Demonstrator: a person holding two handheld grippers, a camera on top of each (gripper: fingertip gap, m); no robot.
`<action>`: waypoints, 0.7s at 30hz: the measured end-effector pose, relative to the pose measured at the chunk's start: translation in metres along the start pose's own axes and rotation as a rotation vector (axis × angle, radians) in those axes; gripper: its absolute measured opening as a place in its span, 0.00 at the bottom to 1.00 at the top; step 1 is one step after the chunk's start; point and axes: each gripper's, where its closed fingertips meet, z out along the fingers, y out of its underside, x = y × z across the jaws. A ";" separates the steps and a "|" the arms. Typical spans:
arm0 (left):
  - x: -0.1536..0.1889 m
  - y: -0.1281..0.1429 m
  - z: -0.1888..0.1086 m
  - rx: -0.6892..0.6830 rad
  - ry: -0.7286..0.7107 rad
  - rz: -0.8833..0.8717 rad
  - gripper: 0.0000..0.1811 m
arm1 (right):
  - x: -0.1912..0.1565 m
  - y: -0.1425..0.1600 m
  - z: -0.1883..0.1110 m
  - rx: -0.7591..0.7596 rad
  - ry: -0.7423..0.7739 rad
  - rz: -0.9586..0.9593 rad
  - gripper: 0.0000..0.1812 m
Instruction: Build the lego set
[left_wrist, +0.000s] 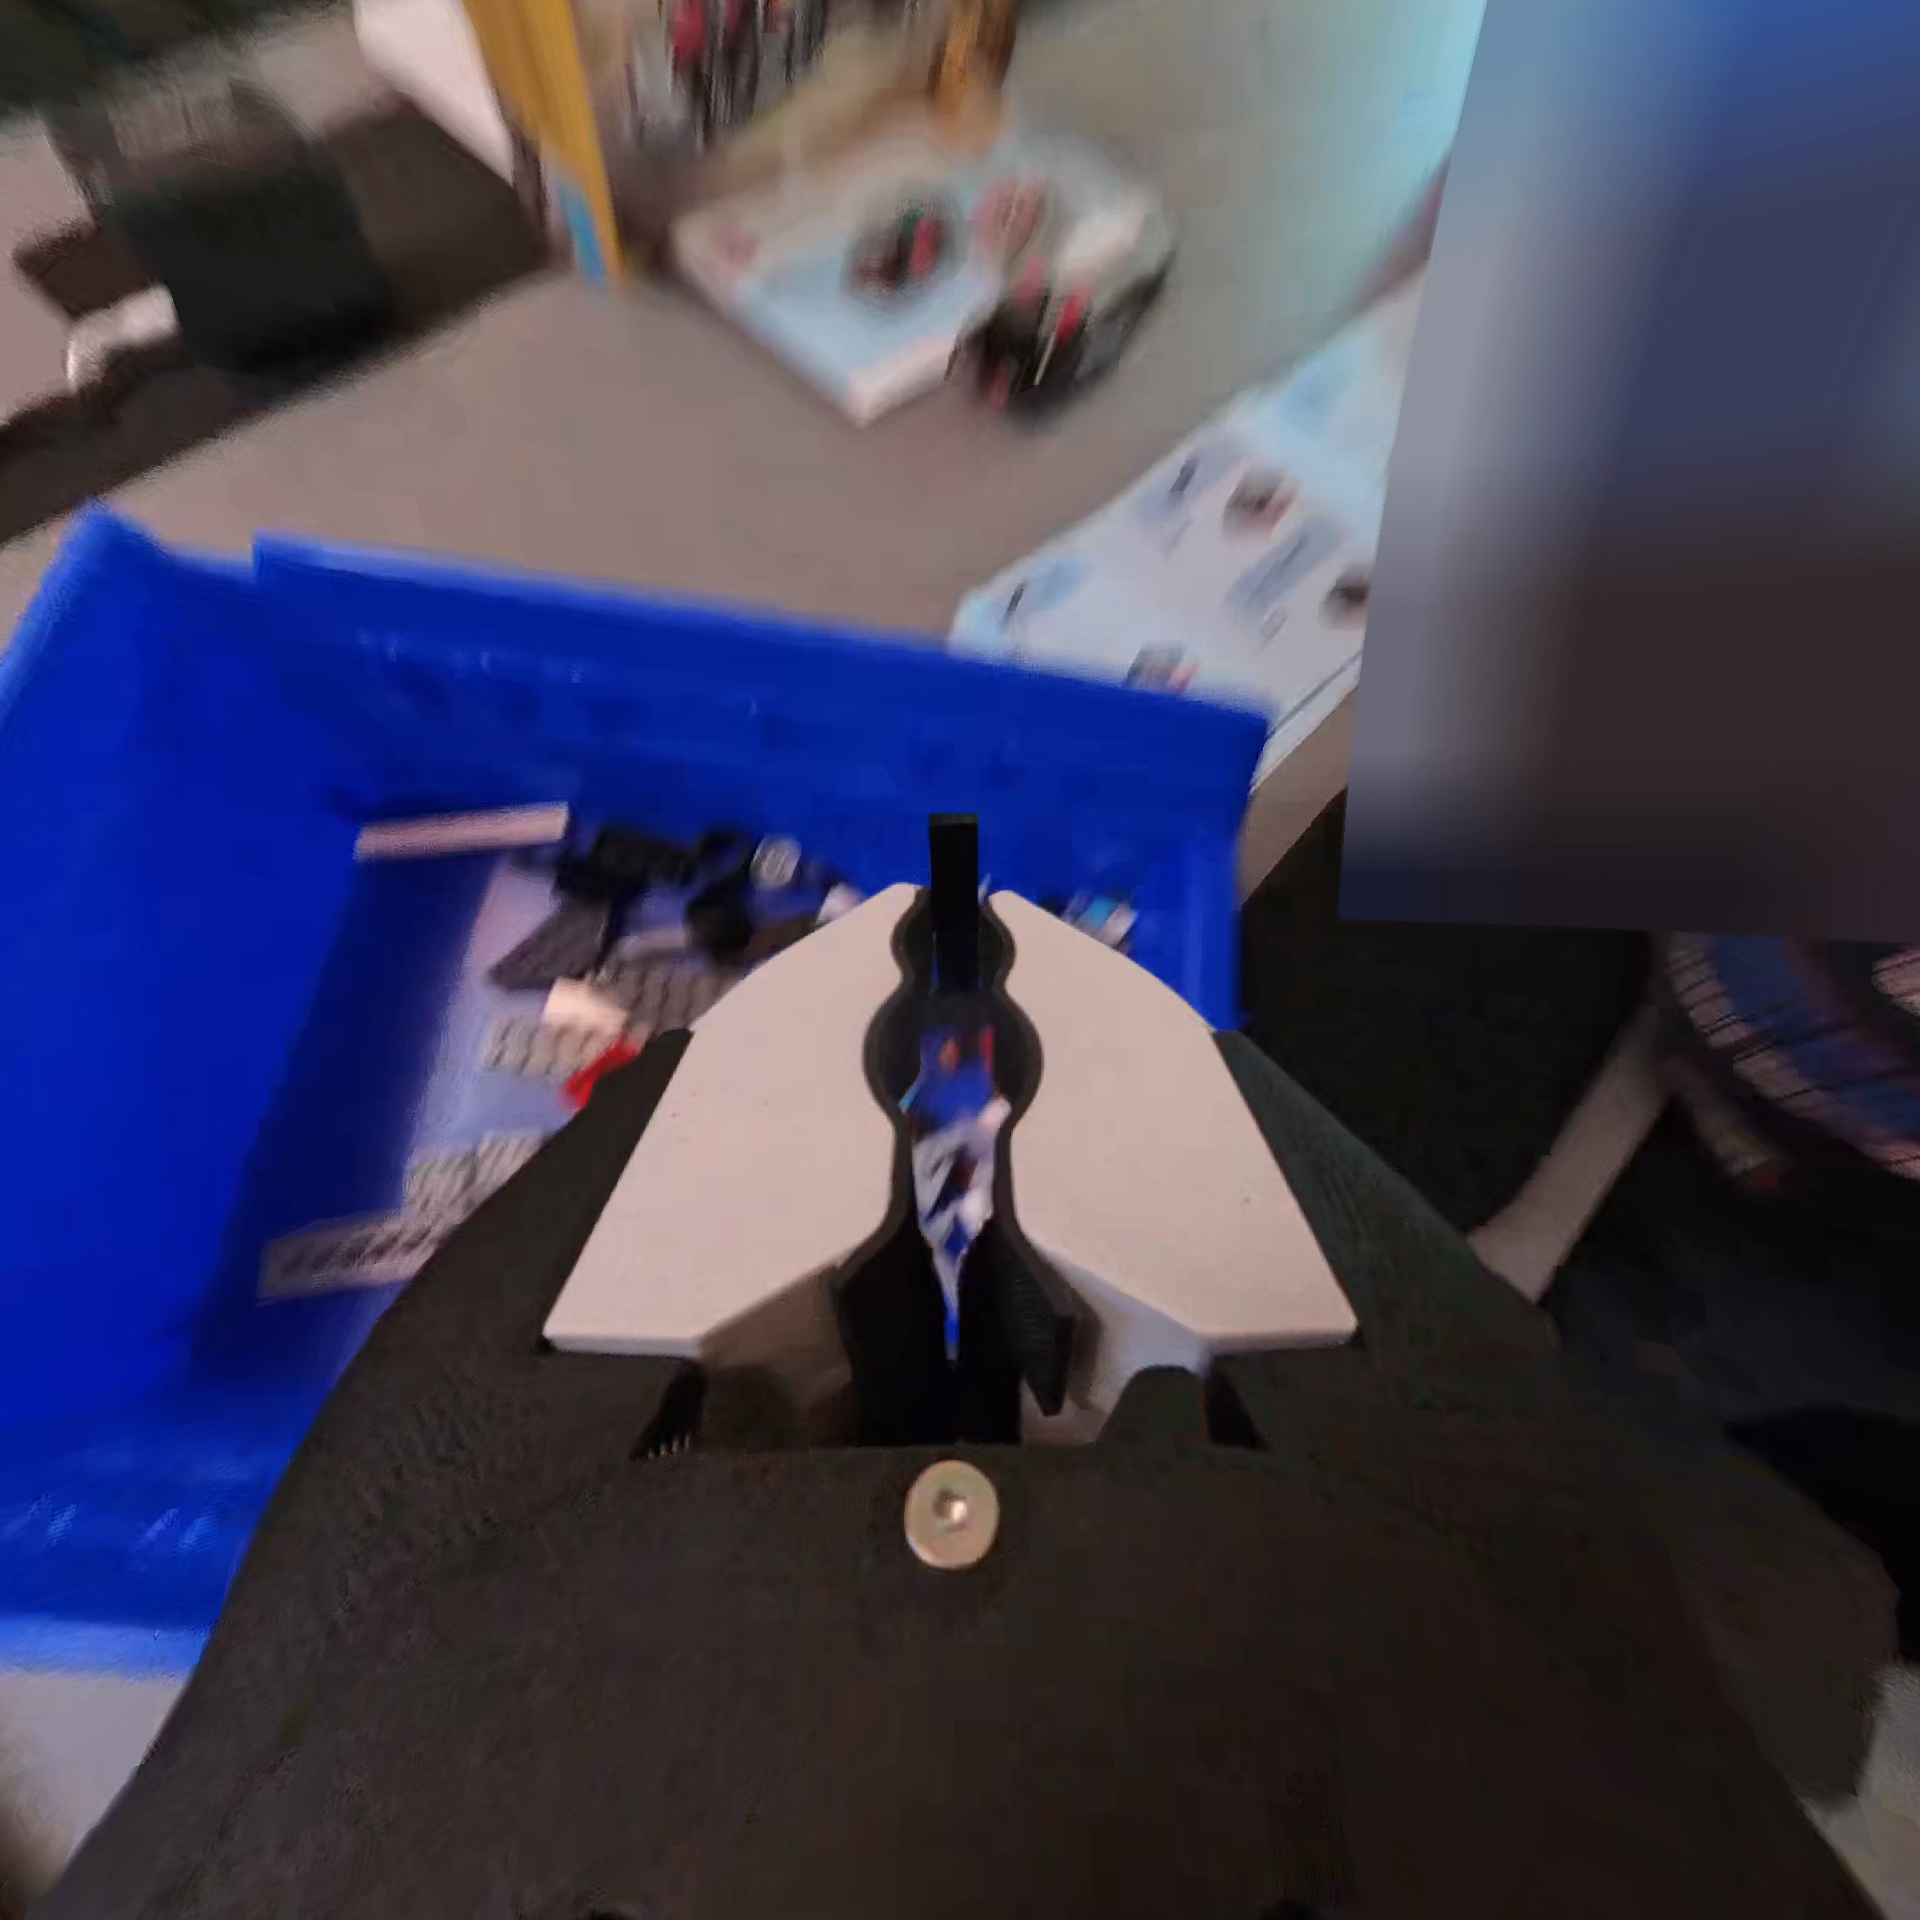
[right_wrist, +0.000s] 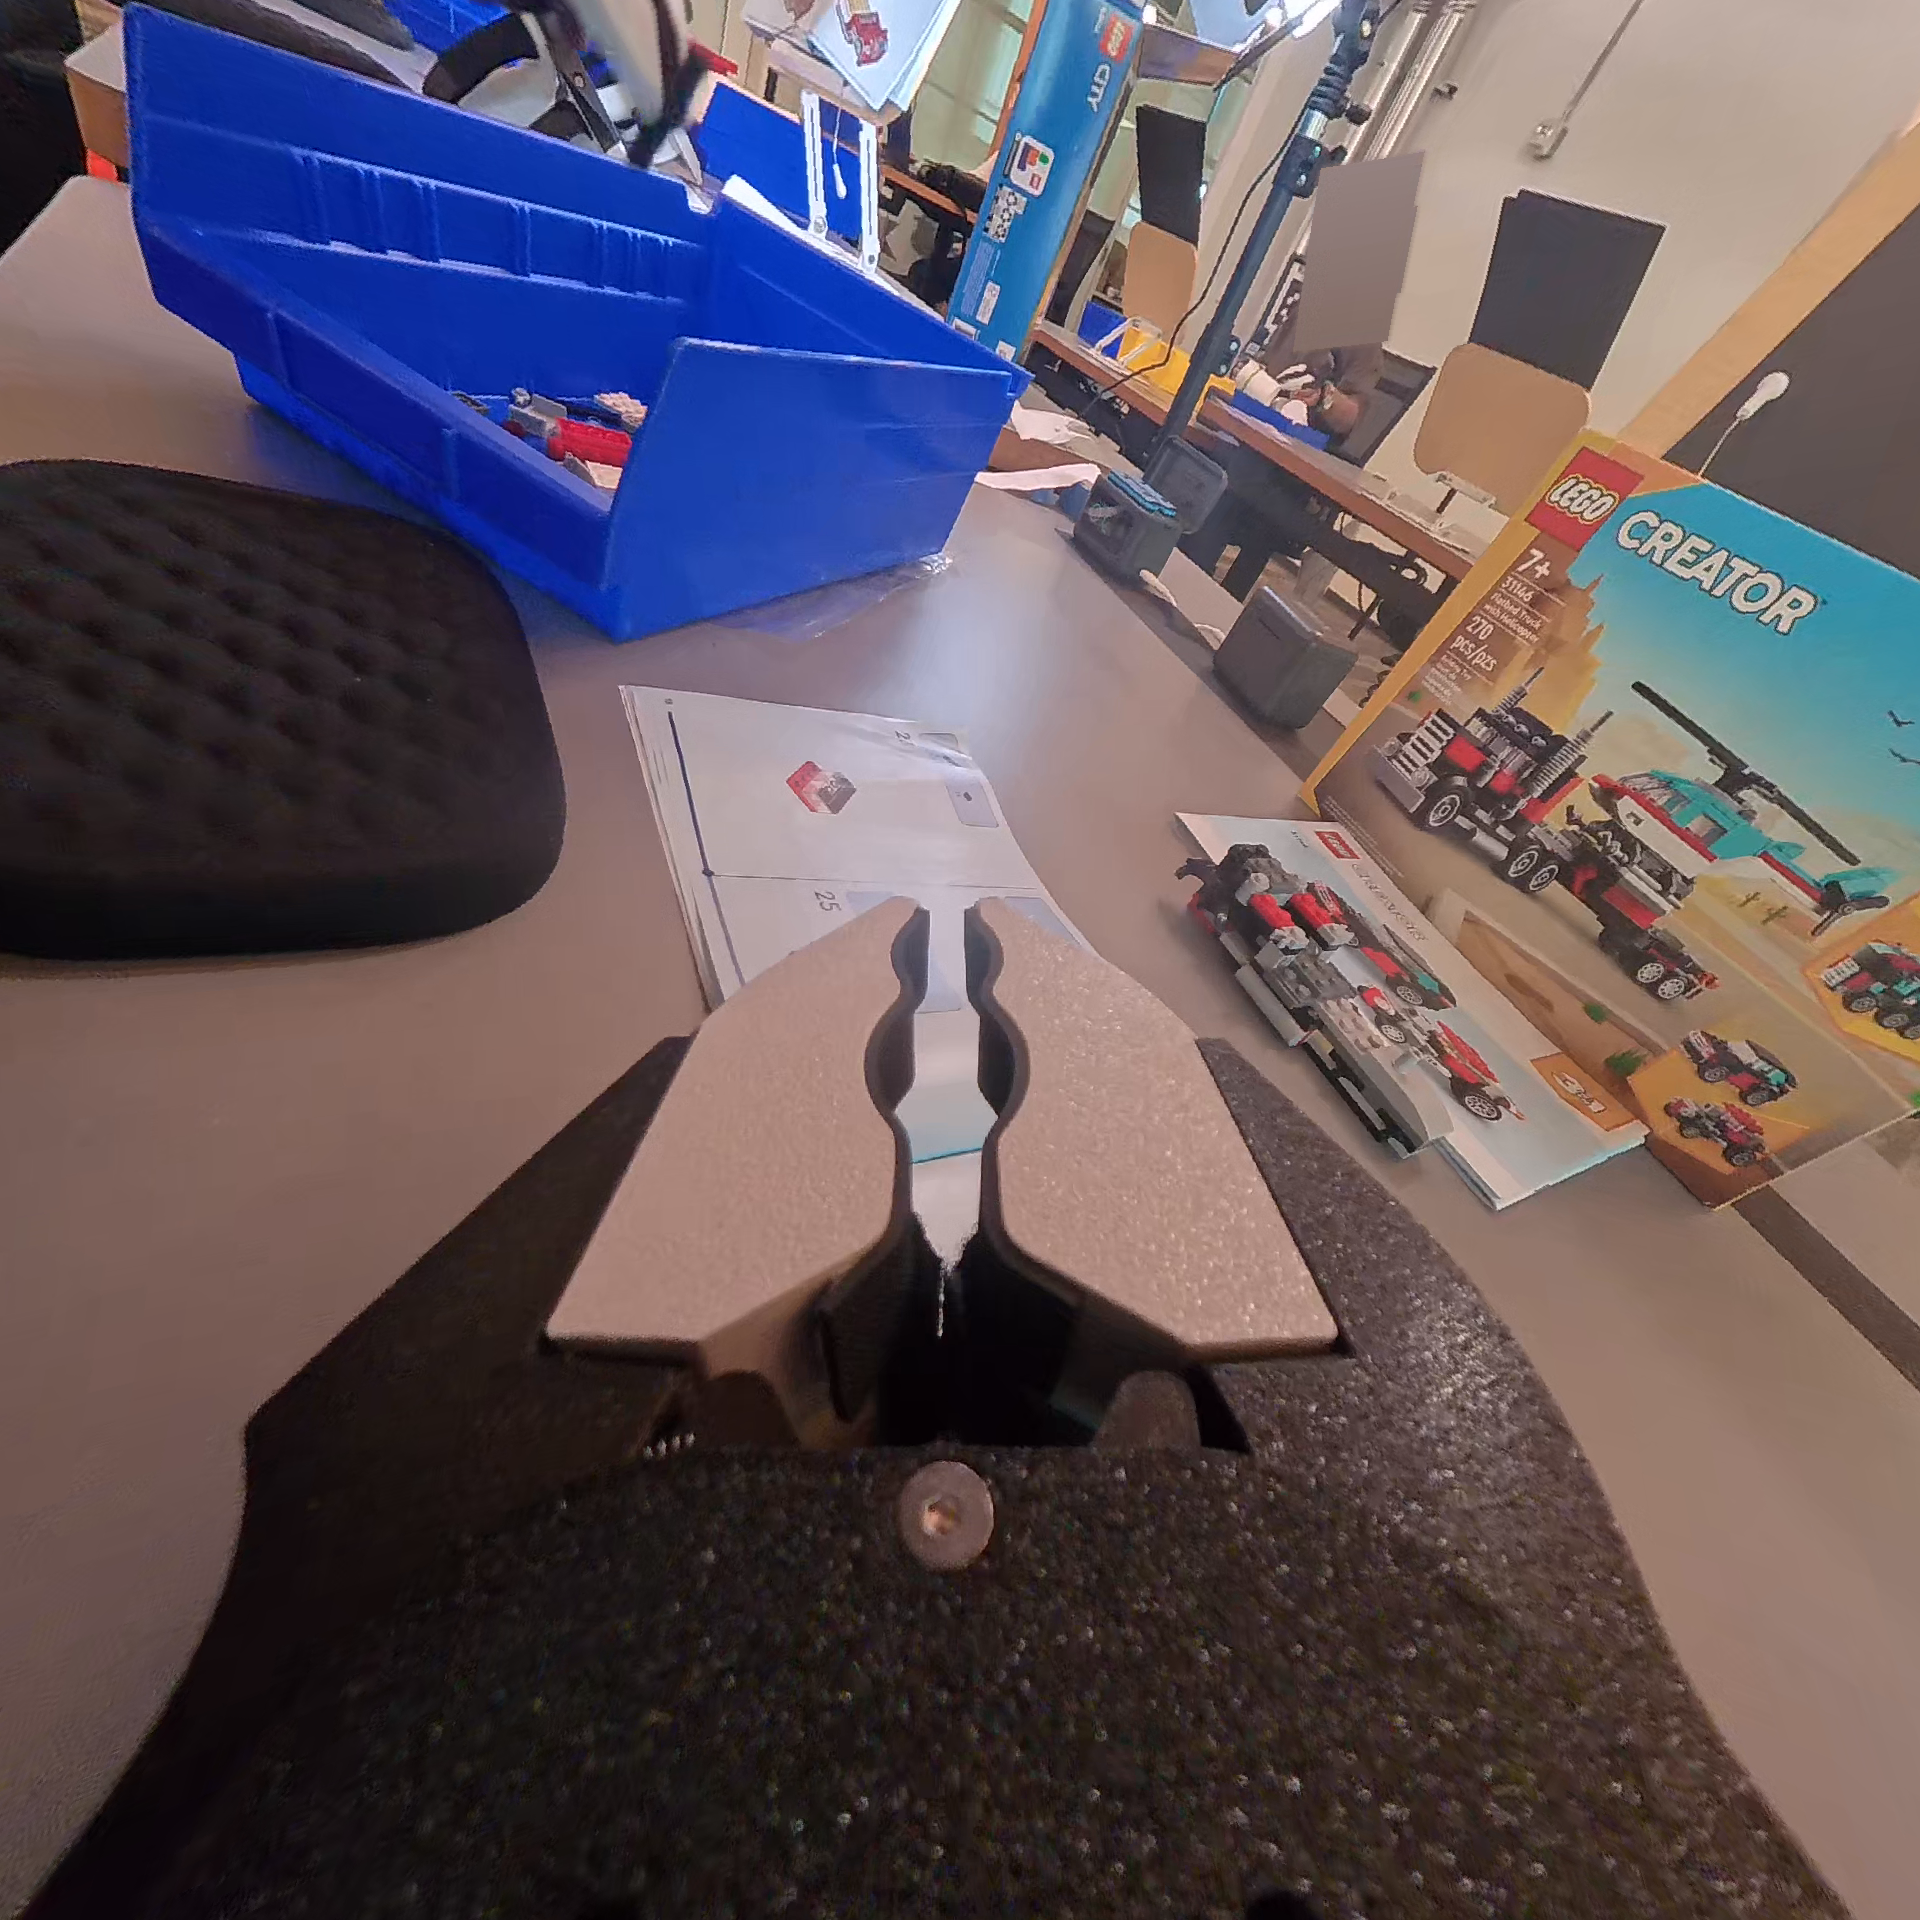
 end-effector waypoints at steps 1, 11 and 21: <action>-0.005 0.016 0.006 -0.120 -0.060 0.037 0.05 | 0.000 0.000 0.000 -0.001 -0.001 -0.002 0.04; -0.004 0.072 0.031 -0.572 -0.157 0.198 0.05 | 0.000 -0.003 -0.002 0.009 0.005 -0.020 0.04; 0.003 0.069 0.029 -0.544 -0.149 0.174 0.05 | -0.003 -0.001 -0.001 0.004 -0.012 -0.015 0.04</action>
